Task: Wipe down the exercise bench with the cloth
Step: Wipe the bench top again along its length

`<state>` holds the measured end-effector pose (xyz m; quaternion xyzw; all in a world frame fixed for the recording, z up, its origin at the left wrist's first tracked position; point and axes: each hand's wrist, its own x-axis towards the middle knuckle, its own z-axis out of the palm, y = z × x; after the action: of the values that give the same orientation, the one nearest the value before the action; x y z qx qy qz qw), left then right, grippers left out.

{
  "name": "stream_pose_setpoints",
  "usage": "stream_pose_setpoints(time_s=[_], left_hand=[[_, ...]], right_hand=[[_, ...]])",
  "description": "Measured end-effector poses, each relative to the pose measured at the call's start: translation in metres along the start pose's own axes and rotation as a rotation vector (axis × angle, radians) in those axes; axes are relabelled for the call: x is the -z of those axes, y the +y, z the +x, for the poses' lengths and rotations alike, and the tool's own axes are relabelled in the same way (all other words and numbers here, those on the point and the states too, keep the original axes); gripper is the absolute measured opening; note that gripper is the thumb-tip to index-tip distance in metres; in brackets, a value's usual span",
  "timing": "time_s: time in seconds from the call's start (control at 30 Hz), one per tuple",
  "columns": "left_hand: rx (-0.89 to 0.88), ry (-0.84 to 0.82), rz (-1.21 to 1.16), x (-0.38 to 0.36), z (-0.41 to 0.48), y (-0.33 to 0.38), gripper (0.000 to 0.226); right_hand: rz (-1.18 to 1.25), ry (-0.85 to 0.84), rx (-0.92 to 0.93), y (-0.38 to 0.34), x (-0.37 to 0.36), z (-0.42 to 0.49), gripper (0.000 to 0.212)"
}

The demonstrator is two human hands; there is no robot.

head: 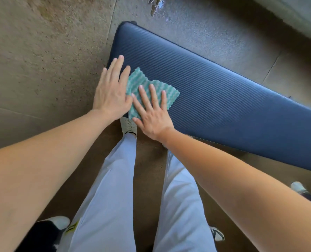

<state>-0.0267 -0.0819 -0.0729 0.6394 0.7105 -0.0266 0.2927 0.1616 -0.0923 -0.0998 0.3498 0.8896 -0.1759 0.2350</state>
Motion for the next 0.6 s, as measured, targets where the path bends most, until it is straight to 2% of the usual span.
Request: stream_pose_setpoints(time_s=[0.07, 0.13, 0.27, 0.4, 0.5, 0.6], left_hand=[[0.158, 0.043, -0.045, 0.0, -0.014, -0.009, 0.079], [0.338, 0.027, -0.121, -0.004, -0.026, -0.016, 0.076], [0.504, -0.071, -0.286, -0.013, -0.045, -0.028, 0.061], [0.597, -0.036, -0.58, -0.015, -0.047, -0.027, 0.056], [0.664, -0.063, -0.69, -0.018, -0.049, -0.032, 0.055], [0.746, -0.048, -0.817, -0.023, -0.058, -0.04, 0.055]], right_hand=[[-0.028, -0.01, 0.094, 0.013, 0.007, 0.008, 0.076], [-0.043, 0.008, 0.097, 0.034, 0.02, 0.025, 0.079], [0.045, 0.07, -0.192, 0.053, 0.068, 0.097, 0.085], [0.098, 0.089, -0.33, 0.04, 0.091, 0.136, 0.081], [0.02, 0.105, -0.233, 0.019, 0.083, 0.126, 0.074], [-0.072, 0.064, 0.051, -0.012, 0.068, 0.101, 0.07]])
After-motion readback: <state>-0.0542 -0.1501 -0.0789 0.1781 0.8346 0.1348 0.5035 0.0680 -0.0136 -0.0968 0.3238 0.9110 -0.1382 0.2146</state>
